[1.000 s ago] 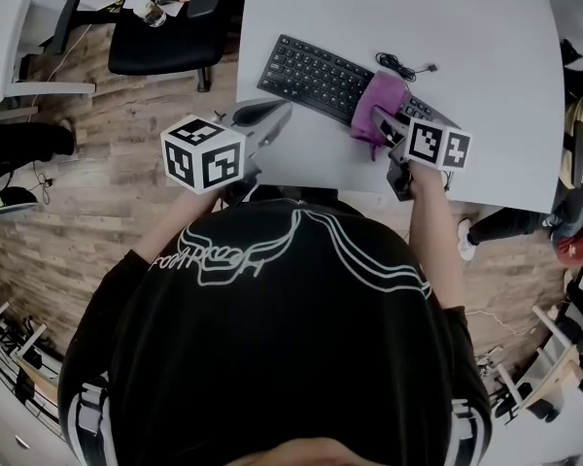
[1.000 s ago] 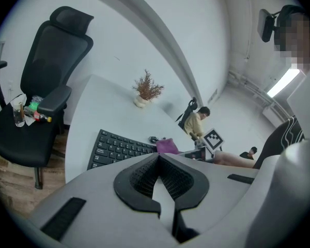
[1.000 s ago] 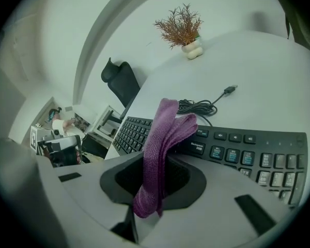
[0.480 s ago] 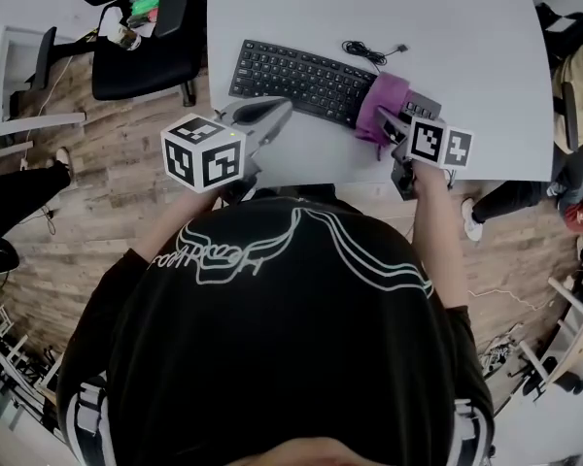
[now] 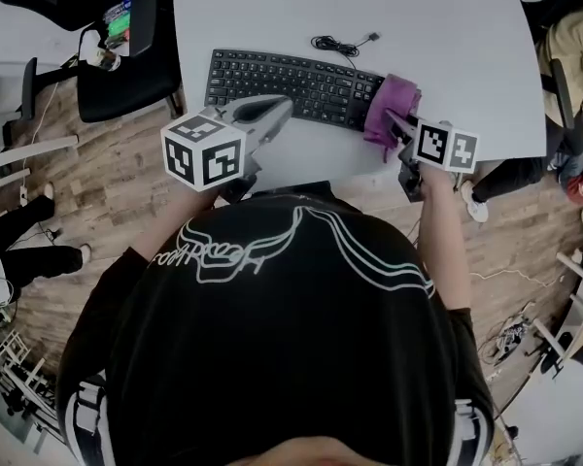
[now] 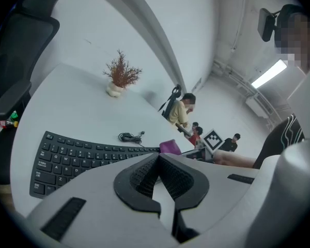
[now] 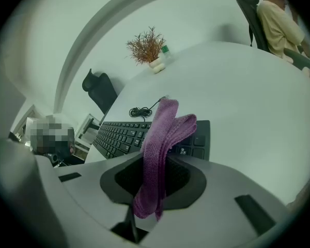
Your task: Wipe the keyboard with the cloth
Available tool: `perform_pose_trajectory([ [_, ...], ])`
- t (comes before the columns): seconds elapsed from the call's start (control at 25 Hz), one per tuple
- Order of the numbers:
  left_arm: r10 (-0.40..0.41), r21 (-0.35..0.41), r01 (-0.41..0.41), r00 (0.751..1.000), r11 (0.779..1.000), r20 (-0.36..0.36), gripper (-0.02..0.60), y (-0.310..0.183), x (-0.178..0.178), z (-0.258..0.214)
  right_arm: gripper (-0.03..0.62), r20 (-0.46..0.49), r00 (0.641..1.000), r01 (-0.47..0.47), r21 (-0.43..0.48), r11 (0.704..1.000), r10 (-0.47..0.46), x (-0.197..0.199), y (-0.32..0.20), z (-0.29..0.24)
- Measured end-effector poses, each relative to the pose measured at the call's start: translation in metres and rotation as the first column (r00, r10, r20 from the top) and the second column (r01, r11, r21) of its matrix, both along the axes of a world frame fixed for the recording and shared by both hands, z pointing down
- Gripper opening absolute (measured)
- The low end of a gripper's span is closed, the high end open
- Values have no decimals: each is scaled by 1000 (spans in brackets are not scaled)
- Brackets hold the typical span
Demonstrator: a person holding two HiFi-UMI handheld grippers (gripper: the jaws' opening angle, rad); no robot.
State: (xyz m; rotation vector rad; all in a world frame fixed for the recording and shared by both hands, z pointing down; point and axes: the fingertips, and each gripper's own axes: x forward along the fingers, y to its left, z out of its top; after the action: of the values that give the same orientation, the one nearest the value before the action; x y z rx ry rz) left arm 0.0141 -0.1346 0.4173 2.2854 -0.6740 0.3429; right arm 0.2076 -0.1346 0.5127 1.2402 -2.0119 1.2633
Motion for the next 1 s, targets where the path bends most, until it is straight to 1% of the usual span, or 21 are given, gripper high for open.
perform_pose_trajectory([
  [0.4, 68, -9, -68, 998, 998, -13, 5, -5, 35, 5, 61, -39, 995, -87, -11, 996, 87, 53, 14, 4],
  [0.56, 80, -10, -80, 997, 997, -11, 5, -5, 39, 6, 61, -43, 994, -104, -12, 995, 103, 63, 16, 5],
  [0.8, 75, -7, -75, 997, 997, -12, 5, -7, 37, 5, 61, -62, 993, -98, 7, 995, 98, 59, 16, -3],
  [1.0, 54, -4, -54, 998, 999, -20, 5, -5, 25, 4, 61, -17, 998, -64, 46, 997, 65, 31, 9, -24],
])
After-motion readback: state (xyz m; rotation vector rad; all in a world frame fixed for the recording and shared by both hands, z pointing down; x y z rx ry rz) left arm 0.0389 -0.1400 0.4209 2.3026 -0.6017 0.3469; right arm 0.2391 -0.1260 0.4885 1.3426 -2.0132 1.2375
